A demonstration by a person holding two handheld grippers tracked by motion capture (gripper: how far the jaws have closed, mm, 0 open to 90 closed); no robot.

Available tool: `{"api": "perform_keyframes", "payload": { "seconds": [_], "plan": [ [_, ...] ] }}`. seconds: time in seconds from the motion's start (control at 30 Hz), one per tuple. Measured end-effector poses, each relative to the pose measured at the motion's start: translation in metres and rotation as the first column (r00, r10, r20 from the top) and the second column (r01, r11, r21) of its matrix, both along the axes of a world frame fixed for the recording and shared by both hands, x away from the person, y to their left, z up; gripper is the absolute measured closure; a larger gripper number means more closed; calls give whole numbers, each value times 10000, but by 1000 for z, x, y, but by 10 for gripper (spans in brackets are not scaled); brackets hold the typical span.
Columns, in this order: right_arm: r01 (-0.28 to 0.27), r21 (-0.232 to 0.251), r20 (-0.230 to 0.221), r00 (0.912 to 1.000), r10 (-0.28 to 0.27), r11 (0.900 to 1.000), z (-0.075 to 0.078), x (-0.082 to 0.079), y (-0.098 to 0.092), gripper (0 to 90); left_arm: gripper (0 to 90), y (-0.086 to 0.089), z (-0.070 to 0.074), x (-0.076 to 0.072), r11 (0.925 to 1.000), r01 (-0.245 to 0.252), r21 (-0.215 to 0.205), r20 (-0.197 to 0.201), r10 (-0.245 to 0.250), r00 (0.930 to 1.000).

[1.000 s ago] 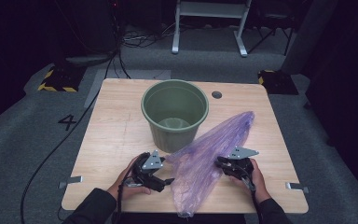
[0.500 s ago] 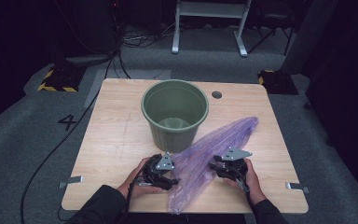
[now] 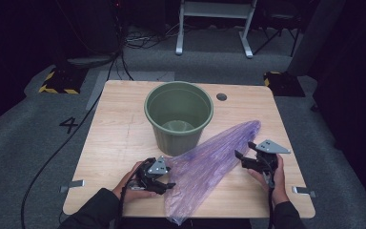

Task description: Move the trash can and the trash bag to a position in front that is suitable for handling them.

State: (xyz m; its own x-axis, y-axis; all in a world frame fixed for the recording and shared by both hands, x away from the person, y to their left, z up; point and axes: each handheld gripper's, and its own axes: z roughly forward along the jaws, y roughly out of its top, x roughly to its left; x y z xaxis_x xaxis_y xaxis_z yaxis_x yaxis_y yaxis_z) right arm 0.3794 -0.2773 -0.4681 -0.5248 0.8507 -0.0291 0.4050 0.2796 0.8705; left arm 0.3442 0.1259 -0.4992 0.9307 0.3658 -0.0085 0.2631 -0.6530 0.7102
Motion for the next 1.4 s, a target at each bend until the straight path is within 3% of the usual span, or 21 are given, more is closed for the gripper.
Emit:
{"api": "perform_keyframes", "payload": {
  "seconds": [0.07,0.17,0.33,0.5,0.7,0.87,1.03,1.07,1.27,1.4],
  "plan": [
    [468,76,-84,9989,-468,9989,1,7,-8,297,380,4,0,0,9999,97,55,8,-97,10000],
    [950,183,-587,9939,-938,9953,-2,23,-13,271,374,8,0,0,9999,128,15,4,-128,9999],
    [1441,-178,-1332,9804,-1452,9894,-11,45,-12,236,366,16,0,0,9999,171,5,-11,-171,9999],
    [1364,-403,-1821,9730,-1415,9898,-22,60,-3,218,353,21,-1,-2,9998,181,-71,10,-181,9998],
    [1380,-656,-2093,9664,-1489,9883,-33,68,5,258,349,27,-2,-4,9997,224,-120,35,-223,9997],
    [1306,-790,-1952,9702,-1438,9883,-33,67,7,361,348,29,-2,-3,9995,312,-93,37,-311,9995],
    [879,-718,-1711,9803,-991,9935,-33,62,12,595,324,29,-2,-2,9998,195,-40,37,-195,9998],
    [718,-725,-1664,9826,-830,9948,-33,61,14,657,299,28,-2,-2,9999,102,-82,23,-102,9999],
    [523,-805,-1348,9889,-628,9954,-33,56,16,811,155,22,-1,-1,9980,-597,200,8,597,9982],
    [527,-594,-1092,9923,-589,9968,-32,53,15,846,158,26,10,-3,9963,-795,-337,189,802,9966]
  ]
}}
